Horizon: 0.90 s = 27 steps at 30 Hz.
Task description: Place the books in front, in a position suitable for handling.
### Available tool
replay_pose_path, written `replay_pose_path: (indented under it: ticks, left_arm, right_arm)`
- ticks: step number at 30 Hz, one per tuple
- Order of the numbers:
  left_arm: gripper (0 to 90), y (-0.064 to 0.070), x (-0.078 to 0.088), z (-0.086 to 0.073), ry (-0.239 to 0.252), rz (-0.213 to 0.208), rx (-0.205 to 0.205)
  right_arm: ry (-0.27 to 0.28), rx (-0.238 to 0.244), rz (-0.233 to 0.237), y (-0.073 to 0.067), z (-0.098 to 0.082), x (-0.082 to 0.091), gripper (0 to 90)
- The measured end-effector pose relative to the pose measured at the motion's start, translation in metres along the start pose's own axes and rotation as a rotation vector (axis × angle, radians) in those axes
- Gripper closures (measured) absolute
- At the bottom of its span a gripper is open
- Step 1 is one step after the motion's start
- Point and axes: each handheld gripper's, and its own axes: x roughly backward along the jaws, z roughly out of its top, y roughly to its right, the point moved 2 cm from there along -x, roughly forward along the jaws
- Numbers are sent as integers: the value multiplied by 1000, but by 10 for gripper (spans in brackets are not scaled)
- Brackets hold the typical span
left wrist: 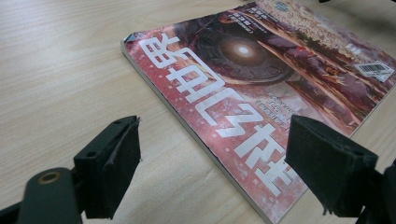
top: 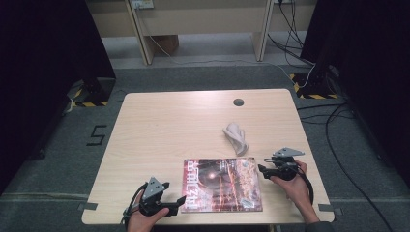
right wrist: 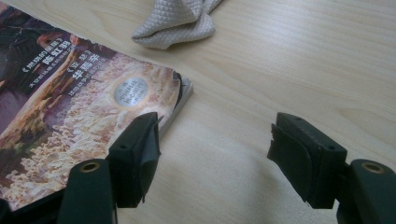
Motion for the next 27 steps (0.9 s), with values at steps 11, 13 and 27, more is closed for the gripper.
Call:
replay_pose_path:
  ticks: [11, 13, 27]
  left_arm:
    - [174, 4, -3, -2, -15, -5, -17]
    - [170, 5, -4, -3, -21, -17, -16]
    - [165, 22, -13, -8, -74, -35, -123]
  right_arm:
    - [0, 22, 20, -5, 1, -4, 328]
    - [4, 25, 36, -9, 3, -6, 328]
    - [-15, 50, 76, -23, 7, -16, 326]
